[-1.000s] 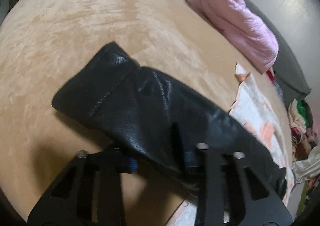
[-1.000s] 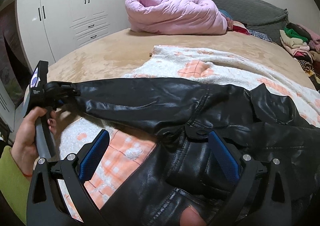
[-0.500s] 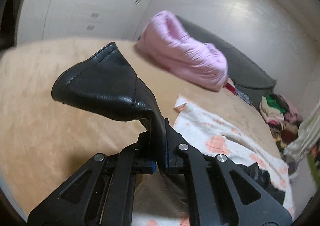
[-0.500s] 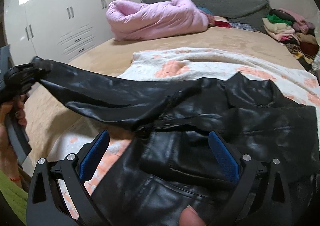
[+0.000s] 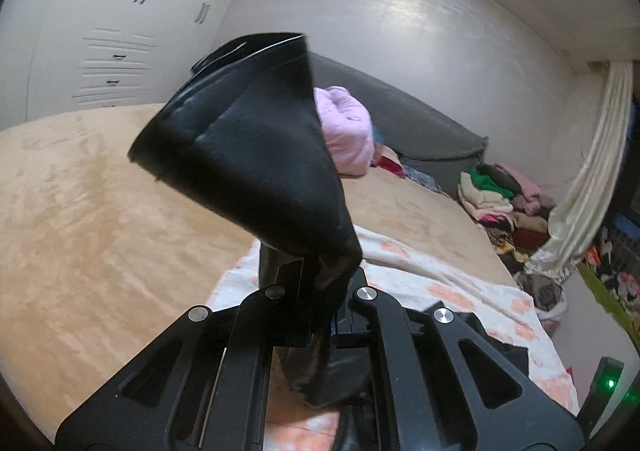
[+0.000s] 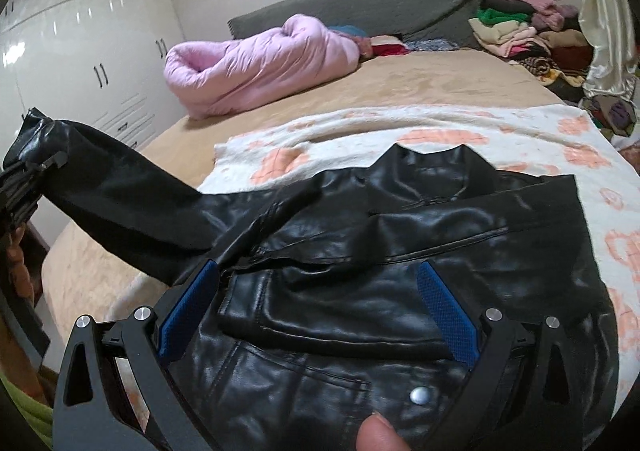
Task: Fold large clothes
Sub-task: 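Lift the sleeve cuff with the left tool toward the jacket body, then lay the sleeve across the jacket and open the left tool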
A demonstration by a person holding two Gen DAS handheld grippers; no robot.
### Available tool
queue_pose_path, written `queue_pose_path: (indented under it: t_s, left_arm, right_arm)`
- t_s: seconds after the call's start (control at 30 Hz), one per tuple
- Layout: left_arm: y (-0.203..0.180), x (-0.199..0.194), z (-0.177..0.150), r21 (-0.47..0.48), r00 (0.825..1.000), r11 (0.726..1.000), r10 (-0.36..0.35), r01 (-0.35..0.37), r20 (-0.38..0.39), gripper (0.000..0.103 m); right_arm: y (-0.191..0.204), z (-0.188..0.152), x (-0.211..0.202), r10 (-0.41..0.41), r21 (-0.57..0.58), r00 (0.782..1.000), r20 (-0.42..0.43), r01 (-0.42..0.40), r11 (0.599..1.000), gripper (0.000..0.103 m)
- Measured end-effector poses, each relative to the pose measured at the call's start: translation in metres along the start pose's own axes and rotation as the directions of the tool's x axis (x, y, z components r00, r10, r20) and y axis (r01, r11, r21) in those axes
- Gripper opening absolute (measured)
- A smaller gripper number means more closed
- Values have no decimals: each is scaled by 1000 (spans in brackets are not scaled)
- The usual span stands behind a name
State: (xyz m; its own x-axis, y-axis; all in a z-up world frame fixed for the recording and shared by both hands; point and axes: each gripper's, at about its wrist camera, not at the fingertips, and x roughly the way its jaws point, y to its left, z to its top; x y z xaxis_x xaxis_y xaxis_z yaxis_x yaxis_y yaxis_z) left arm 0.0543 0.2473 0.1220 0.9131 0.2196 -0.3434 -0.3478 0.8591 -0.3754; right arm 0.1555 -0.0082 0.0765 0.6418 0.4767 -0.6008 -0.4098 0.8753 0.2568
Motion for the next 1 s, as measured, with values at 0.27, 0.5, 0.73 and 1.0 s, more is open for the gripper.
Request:
queue_pose_path:
  t_s: [0.27,0.5,0.73,1.0]
  left_arm:
    - [-60,1,-10,77,996,994,-73,76,-48,0]
    - [-106,11,-28,152,990,982,-99,114,-99,0]
    - [-151,30,-61,237,977,961,-102,145,-185,0]
    - [-194,50,-102,324,956,928,-90,183,-280,0]
  right_arm:
    - [-36,2,-32,-11,76,999,52,7,997,99]
    - [-78,-3,-55,-31,165,995,96,15,986,99]
    - [-120,-9,-71,-65,247,989,135,30,969,99]
    - [-165,-21,-84,-99,344,982,160,39,938,99]
